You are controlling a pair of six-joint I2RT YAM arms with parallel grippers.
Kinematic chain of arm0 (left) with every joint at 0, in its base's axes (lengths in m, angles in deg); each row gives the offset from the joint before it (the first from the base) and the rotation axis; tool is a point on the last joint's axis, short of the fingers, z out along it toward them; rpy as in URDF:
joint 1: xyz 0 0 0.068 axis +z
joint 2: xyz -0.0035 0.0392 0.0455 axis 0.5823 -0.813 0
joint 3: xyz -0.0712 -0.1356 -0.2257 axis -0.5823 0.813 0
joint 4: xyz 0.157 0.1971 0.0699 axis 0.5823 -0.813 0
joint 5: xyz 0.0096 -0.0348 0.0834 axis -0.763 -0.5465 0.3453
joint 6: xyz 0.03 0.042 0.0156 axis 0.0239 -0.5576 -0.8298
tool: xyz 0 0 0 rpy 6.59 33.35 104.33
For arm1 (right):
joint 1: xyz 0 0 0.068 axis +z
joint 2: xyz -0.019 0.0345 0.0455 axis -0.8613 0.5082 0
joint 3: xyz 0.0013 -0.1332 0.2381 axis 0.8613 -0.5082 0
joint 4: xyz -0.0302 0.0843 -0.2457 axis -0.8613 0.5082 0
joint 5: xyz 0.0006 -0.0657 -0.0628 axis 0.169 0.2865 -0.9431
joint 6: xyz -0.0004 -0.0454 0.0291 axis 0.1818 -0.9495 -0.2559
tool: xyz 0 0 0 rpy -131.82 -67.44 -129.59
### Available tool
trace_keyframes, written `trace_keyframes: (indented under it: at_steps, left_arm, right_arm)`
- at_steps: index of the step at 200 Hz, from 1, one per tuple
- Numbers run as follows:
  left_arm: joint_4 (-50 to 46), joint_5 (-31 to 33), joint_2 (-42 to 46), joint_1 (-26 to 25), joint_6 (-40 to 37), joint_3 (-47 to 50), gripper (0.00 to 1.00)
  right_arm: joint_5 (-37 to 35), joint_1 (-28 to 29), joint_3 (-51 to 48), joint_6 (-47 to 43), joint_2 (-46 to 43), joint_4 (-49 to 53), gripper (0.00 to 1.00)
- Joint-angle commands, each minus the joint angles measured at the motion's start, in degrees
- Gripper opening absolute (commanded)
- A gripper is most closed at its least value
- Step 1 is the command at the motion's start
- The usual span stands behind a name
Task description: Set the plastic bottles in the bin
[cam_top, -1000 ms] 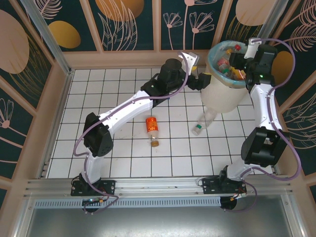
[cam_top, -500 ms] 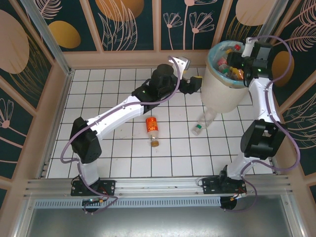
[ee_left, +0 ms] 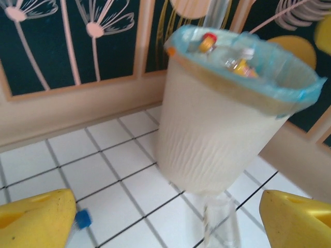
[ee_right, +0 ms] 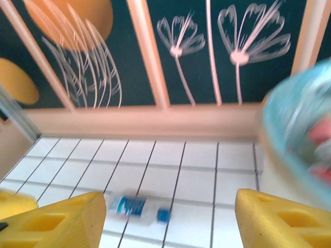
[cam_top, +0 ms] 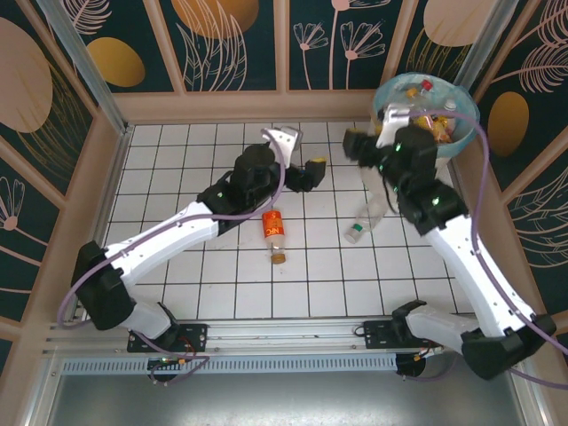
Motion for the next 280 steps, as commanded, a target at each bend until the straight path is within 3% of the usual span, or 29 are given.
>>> trace_keyframes:
  at_steps: [1,21,52,69,76,82,92,124,171,224,257,280]
  left_arm:
    - [1.6,3.8,4.26,0.25,-2.46,6.36,0.93]
    - [0.99,5.1,7.21,0.28,-3.13,11.52,0.94]
    - [0.85,6.86,10.31,0.27,-1.73,16.43,0.94]
    - [1.04,7.09,11.26,0.22,-0.15,19.36,0.94]
    - [1.2,6.98,11.44,0.28,0.55,19.84,0.94]
    - [1.11,6.85,11.63,0.3,0.99,20.0,0.94]
    - [0.9,6.58,11.76,0.27,1.74,20.22,0.94]
    - [-0.6,6.16,12.33,0.28,3.74,19.67,0.94]
    - [-2.62,4.38,12.63,0.32,5.53,19.54,0.93]
    - [-2.05,3.65,13.43,0.26,7.12,20.7,0.93]
    - [-2.13,3.59,12.99,0.26,7.28,20.37,0.93]
    - [-1.7,3.33,12.63,0.29,7.3,20.08,0.93]
  right_arm:
    - [-9.24,6.08,-9.14,9.89,-0.82,4.63,0.67]
    - [-12.6,10.02,-17.39,17.11,-2.66,6.57,0.68]
    - [-14.3,10.26,-27.38,26.84,-3.18,4.6,0.76]
    - [-18.62,10.06,-29.63,29.8,-0.9,3.88,0.83]
    - [-20.07,9.4,-30.2,30.38,0.33,3.31,0.85]
    - [-20.76,8.59,-30.34,31.03,1.58,3.19,0.94]
    - [-20.16,6.22,-30.28,31.23,3.91,2.22,0.96]
    - [-15.67,-1.44,-30.33,31.35,9.49,-1.67,0.97]
    - [-17.57,-4.32,-31.77,30.06,16.14,-10.38,0.97]
    - [-16.43,-5.81,-31.8,28.53,23.2,-13.63,0.93]
    - [-14.41,-5.73,-33.71,27.95,22.53,-14.57,0.79]
    - [-13.54,-4.84,-35.41,26.72,19.54,-14.5,0.64]
